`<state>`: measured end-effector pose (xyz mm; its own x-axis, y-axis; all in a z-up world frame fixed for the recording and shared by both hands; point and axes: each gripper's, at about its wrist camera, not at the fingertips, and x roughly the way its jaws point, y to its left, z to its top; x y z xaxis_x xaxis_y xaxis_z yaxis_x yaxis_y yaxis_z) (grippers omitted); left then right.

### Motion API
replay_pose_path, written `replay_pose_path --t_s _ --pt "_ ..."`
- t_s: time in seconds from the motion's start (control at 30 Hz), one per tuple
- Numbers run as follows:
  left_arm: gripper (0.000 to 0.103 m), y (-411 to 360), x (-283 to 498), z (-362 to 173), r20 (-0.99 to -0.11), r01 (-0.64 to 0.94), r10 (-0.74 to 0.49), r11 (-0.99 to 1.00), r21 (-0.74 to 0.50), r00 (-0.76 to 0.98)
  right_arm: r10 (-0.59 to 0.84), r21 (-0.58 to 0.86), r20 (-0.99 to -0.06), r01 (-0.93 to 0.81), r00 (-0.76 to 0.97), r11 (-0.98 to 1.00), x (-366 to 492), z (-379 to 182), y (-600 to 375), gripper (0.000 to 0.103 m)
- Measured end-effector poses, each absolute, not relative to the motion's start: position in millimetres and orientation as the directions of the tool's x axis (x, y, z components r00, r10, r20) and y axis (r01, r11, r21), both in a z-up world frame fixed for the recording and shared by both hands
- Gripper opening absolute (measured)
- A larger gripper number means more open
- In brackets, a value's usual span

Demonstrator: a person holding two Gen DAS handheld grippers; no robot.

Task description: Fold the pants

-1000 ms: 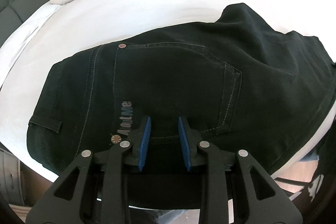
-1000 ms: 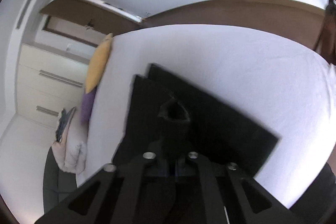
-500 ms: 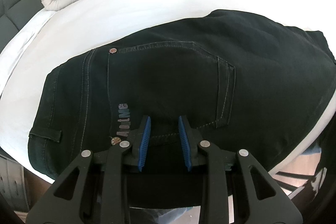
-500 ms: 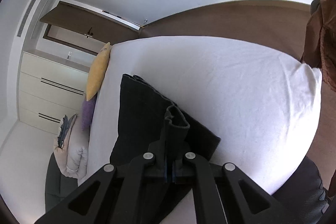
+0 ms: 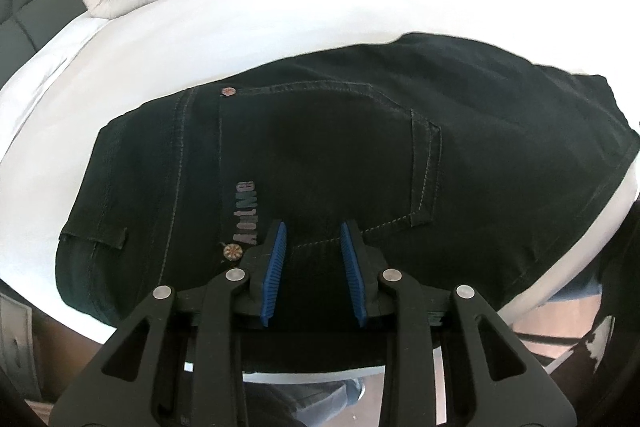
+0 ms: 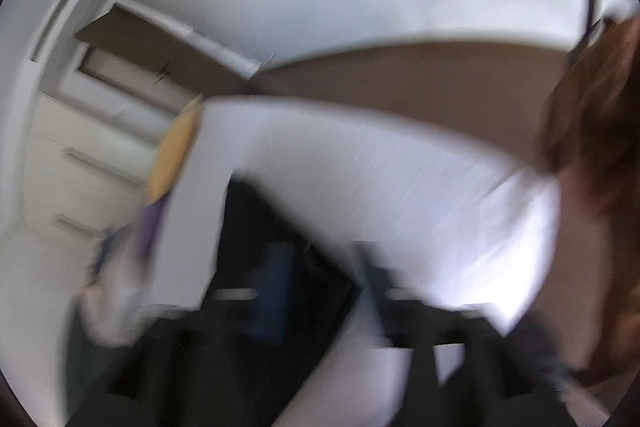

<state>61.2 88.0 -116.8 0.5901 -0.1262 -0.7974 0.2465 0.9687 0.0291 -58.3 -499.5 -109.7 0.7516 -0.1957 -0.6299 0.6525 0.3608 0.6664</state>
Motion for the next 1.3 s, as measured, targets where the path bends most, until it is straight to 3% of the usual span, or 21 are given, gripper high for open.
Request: replay_pose_path --t_s 0.03,0.1,0.17,0.3,0.43,0.5,0.53,0.6,0.67,0.7,0.8,0.9,0.97,1.2,1.3 --pt "0.041 88.8 62.5 -117.8 -0.797 0.242 -0.128 0.97 0.024 0.59 -0.265 0.669 -0.6 0.655 0.755 0.35 -67.5 -95.0 -496.9 0.076" --pt "0.052 89.9 59.9 -119.8 -0.8 0.242 -0.129 0.97 0.021 0.587 -0.208 0.697 -0.549 0.581 0.81 0.42 -57.7 -78.7 -489.6 0.065" --pt "0.052 89.5 57.2 -121.2 -0.802 0.25 -0.126 0.968 0.03 0.584 -0.08 0.699 -0.536 0.495 0.84 0.516 -27.8 -64.4 -466.0 0.045" --pt "0.052 90.8 41.3 -120.2 -0.797 0.222 -0.107 0.974 0.035 0.595 0.235 0.731 -0.498 0.258 0.835 0.632 39.5 -67.4 -380.8 0.037" --pt "0.053 71.5 6.2 -111.5 -0.731 0.259 -0.059 0.952 0.163 0.68 0.416 0.713 -0.571 0.177 0.708 0.678 87.6 -101.2 -305.8 0.036" --pt "0.053 71.2 0.5 -102.9 -0.705 0.254 -0.074 0.955 0.154 0.705 0.456 0.677 -0.632 0.161 0.627 0.718 103.8 -121.0 -279.1 0.036" --pt "0.053 73.6 3.1 -97.1 -0.697 0.252 -0.092 0.959 0.13 0.711 0.446 0.654 -0.664 0.176 0.6 0.736 107.3 -129.7 -273.2 0.036" --pt "0.053 81.0 16.5 -82.6 -0.678 0.245 -0.124 0.966 0.086 0.725 0.433 0.64 -0.687 0.202 0.584 0.742 109.3 -142.3 -270.2 0.024" --pt "0.053 89.4 36.6 -70.2 -0.672 0.246 -0.153 0.968 0.044 0.725 0.449 0.676 -0.67 0.234 0.591 0.699 107.0 -151.2 -281.9 0.004" --pt "0.053 91.7 50.2 -65.5 -0.672 0.253 -0.177 0.967 0.017 0.719 0.459 0.69 -0.663 0.246 0.591 0.681 104.2 -155.4 -286.4 0.0" --pt "0.057 89.1 97.5 -76.9 -0.725 0.291 -0.218 0.957 -0.026 0.654 0.481 0.728 -0.631 0.249 0.609 0.639 101.6 -164.6 -296.4 0.0" --pt "0.057 103.2 130.8 -115.4 -0.784 0.237 -0.157 0.971 -0.014 0.6 0.459 0.728 -0.622 0.252 0.635 0.637 97.5 -164.6 -307.7 0.0" --pt "0.057 114.8 129.1 -124.2 -0.75 0.251 -0.171 0.968 -0.007 0.638 0.402 0.715 -0.625 0.283 0.67 0.64 89.4 -164.5 -330.0 0.0" --pt "0.058 159.9 117.9 -112.3 -0.762 0.096 -0.044 0.995 0.024 0.647 0.103 0.651 -0.666 0.509 0.739 0.563 45.1 -145.3 -425.5 0.0" --pt "0.058 138.3 114.3 -84.9 -0.734 0.147 -0.147 0.987 -0.065 0.663 0.142 0.68 -0.629 0.453 0.764 0.577 50.1 -128.5 -407.8 0.005"
